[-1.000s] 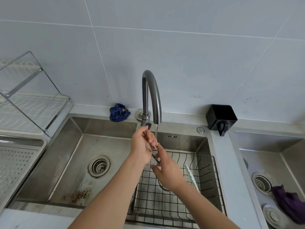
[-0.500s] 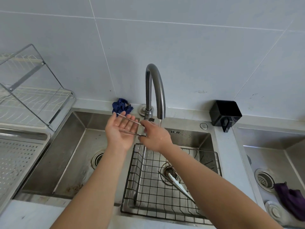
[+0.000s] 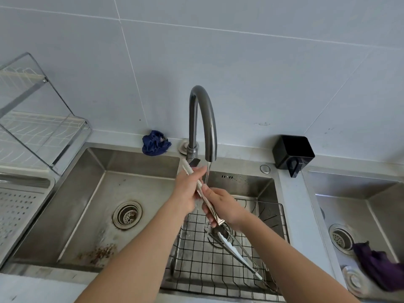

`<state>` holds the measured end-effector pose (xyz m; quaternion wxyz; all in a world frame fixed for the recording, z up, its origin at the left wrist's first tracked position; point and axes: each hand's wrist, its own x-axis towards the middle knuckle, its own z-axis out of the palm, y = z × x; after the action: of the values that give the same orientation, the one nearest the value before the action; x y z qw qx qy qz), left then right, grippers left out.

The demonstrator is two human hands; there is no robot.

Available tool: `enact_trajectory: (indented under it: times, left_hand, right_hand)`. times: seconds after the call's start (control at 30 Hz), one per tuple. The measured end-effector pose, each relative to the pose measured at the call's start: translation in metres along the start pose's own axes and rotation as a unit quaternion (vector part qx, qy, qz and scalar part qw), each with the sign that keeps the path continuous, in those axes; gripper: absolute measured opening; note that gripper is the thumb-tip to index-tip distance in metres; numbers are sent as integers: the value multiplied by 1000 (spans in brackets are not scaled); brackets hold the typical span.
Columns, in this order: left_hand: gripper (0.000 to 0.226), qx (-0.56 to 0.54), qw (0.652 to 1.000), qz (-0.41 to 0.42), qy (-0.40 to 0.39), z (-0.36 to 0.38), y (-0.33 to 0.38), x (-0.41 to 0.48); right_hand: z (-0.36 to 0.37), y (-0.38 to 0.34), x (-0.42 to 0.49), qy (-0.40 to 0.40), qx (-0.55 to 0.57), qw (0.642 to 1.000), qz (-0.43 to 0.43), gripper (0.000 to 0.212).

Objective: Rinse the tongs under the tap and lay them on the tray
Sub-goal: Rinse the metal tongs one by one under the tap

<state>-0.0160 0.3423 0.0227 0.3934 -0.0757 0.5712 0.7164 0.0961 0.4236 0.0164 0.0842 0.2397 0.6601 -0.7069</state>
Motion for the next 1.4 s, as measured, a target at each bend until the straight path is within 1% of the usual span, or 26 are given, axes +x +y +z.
enact_trajectory:
  times: [0.03, 0.1, 0.17, 0.23, 0.33, 0.4, 0.47, 0.53, 0.6, 0.63, 0.67, 0.7, 0.73, 0.77, 0.8, 0.83, 0.87, 0.9, 0.97, 1.07, 1.17, 1.2, 1.27, 1.33, 1.4]
  left_hand:
    - [21, 4, 1000, -7, 6, 6, -4, 1]
    - [20, -32, 999, -16, 5, 15, -10, 1]
    - [20, -61, 998, -25, -3, 19, -12, -3]
    - [23, -58, 998, -26, 3, 22, -13, -6]
    - [20, -93, 995, -22, 6, 25, -10, -10]
    - [21, -106, 994, -12, 2, 23, -8, -11]
    - [22, -105, 994, -3, -7, 16, -7, -15]
    - [21, -110, 994, 0, -1, 4, -7, -18]
    - [23, -85, 995, 17, 41, -11, -10, -20]
    - [25, -40, 996, 40, 67, -21, -12, -20]
    - [24, 34, 993, 70, 87, -31, -16, -22]
    - [22, 135, 980, 107, 96, -42, -21, -24]
    - [18, 253, 952, 145, 92, -54, -29, -26]
    - [18, 370, 909, 173, 79, -66, -39, -29]
    - [24, 471, 858, 195, 68, -77, -50, -31]
    - [33, 543, 810, 214, 60, -87, -60, -34]
    - [41, 593, 769, 233, 56, -95, -69, -36]
    - [49, 628, 735, 249, 53, -101, -79, -39]
    - [62, 670, 692, 263, 50, -108, -95, -42]
    - [76, 721, 645, 246, 53, -116, -114, -46]
    - [80, 758, 605, 240, 50, -124, -128, -50]
    - [81, 763, 598, 241, 51, -127, -130, -51]
    - [82, 762, 595, 249, 58, -129, -133, -51]
    - [84, 765, 591, 248, 60, -128, -133, -51]
    - [85, 770, 587, 242, 58, -127, -133, -52]
  right_hand:
    - [-1, 2, -4, 4, 38, 999, 8, 58]
    - [-4, 2, -11, 27, 69, 997, 13, 58]
    - [-7, 4, -16, 54, 61, 997, 10, 63]
    - [-7, 9, -20, 72, 36, 997, -6, 61]
    - [-4, 21, -29, 91, -10, 994, -56, 43]
    - [-1, 28, -35, 92, -25, 993, -68, 29]
    - [1, 35, -42, 91, -30, 993, -73, 22]
    - [2, 41, -48, 111, -62, 990, -64, 26]
    - [1, 49, -56, 145, -142, 978, -44, 38]
    - [0, 55, -60, 163, -180, 970, -27, 46]
    - [-1, 62, -64, 182, -214, 960, -8, 53]
    - [-2, 69, -68, 200, -250, 947, 12, 58]
    - [-3, 77, -71, 217, -289, 932, 32, 60]
    - [-2, 84, -74, 231, -325, 916, 48, 59]
    - [-1, 90, -76, 240, -357, 901, 62, 60]
    - [1, 95, -77, 243, -385, 887, 72, 62]
    - [4, 100, -77, 245, -410, 875, 79, 64]
    - [8, 105, -76, 248, -430, 864, 84, 63]
    - [14, 113, -73, 259, -452, 848, 102, 61]
    - [26, 124, -65, 275, -452, 840, 124, 58]
    - [35, 132, -58, 284, -448, 836, 141, 59]
    - [39, 135, -56, 284, -452, 833, 144, 60]
    - [46, 138, -53, 277, -457, 833, 143, 61]
    - [52, 140, -54, 263, -454, 840, 137, 61]
    - [55, 142, -57, 245, -455, 846, 134, 69]
